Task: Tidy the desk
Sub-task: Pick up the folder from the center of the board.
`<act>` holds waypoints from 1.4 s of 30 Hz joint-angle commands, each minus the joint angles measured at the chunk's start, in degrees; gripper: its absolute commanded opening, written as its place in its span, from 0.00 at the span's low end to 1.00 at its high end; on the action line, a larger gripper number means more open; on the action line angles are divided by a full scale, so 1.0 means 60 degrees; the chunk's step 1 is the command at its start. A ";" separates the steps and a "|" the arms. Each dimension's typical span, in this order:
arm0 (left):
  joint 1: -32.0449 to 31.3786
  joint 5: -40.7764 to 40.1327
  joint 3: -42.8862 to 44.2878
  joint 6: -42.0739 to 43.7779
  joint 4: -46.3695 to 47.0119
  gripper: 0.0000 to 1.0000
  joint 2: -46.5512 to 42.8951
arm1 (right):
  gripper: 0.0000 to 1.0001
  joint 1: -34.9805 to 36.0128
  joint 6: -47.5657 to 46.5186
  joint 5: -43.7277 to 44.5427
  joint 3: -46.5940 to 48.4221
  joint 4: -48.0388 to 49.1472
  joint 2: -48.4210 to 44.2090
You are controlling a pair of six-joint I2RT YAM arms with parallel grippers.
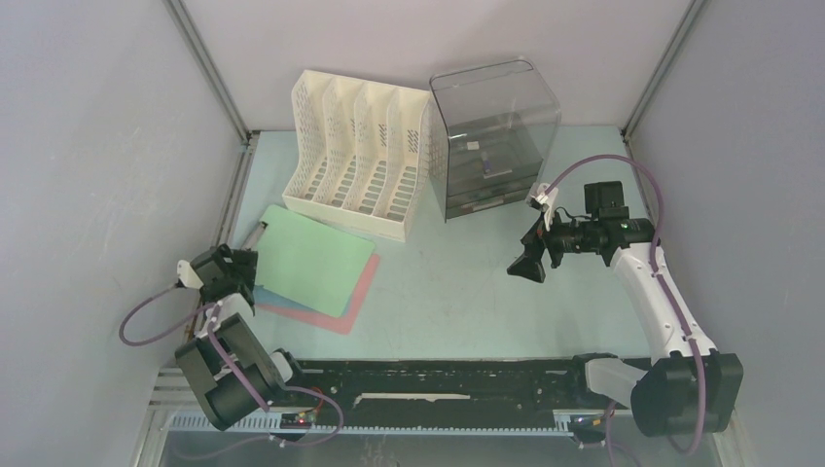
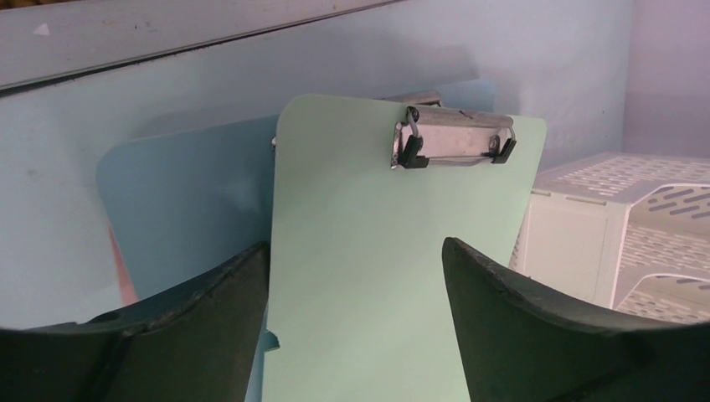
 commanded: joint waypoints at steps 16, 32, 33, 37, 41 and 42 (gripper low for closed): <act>0.0369 0.1874 -0.1945 -0.0753 0.1693 0.72 -0.3037 | 1.00 -0.0055 -0.0185 -0.0332 -0.0001 -0.0025 -0.0143; 0.0378 0.4193 -0.2303 -0.2235 0.5333 0.61 -0.1115 | 1.00 -0.0055 -0.0206 -0.0432 0.0010 -0.0063 -0.0512; 0.0380 0.4178 -0.2287 -0.2160 0.5233 0.59 -0.1111 | 1.00 -0.0054 -0.0219 -0.0439 0.0011 -0.0083 -0.0529; 0.0384 0.4102 -0.2221 -0.1929 0.4896 0.46 -0.1118 | 1.00 -0.0054 -0.0235 -0.0467 0.0001 -0.0101 -0.0620; 0.0374 0.4037 -0.2035 -0.1737 0.4489 0.29 -0.1300 | 1.00 -0.0054 -0.0235 -0.0497 0.0011 -0.0102 -0.0714; 0.0383 0.4031 -0.1977 -0.1678 0.4377 0.25 -0.1363 | 1.00 -0.0060 -0.0239 -0.0502 0.0006 -0.0102 -0.0750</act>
